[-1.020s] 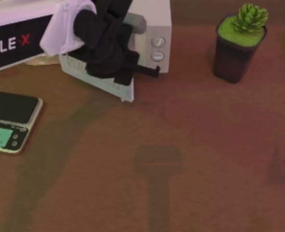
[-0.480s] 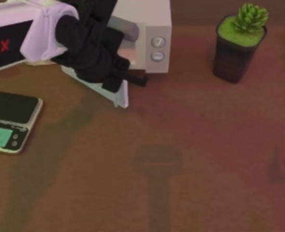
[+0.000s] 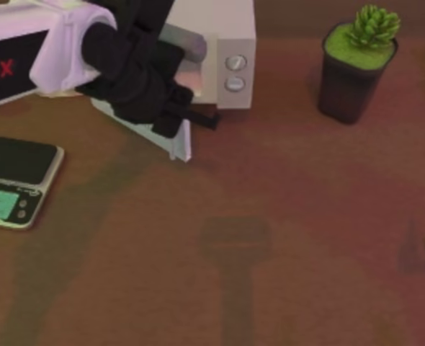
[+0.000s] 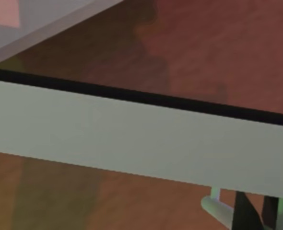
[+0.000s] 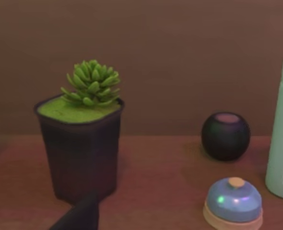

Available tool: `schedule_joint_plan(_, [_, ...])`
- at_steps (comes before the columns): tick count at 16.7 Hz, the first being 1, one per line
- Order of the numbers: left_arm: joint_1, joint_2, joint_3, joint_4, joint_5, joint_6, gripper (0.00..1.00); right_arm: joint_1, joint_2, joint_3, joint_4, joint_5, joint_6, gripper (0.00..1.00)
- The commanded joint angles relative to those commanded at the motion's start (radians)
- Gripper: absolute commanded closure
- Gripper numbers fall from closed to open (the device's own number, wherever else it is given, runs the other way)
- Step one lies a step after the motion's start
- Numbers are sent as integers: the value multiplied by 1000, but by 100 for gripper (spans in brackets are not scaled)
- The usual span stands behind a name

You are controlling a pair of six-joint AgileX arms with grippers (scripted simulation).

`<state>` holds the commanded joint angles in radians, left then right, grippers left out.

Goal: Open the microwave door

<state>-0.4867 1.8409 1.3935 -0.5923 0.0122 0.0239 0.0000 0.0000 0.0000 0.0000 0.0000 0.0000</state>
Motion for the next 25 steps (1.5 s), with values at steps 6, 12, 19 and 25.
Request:
schedule_joint_plan(6, [0,0,0,0,0,0,100,0,0,0,0,0,0,0])
schedule_joint_plan(12, [0,0,0,0,0,0,100,0,0,0,0,0,0,0])
schedule_joint_plan(19, [7,-13,-19,2,23,29,100,0,0,0,0,0,0,0])
schedule_joint_plan(25, [52,-65,-81,6,87,151,100,0,0,0,0,0,0,0])
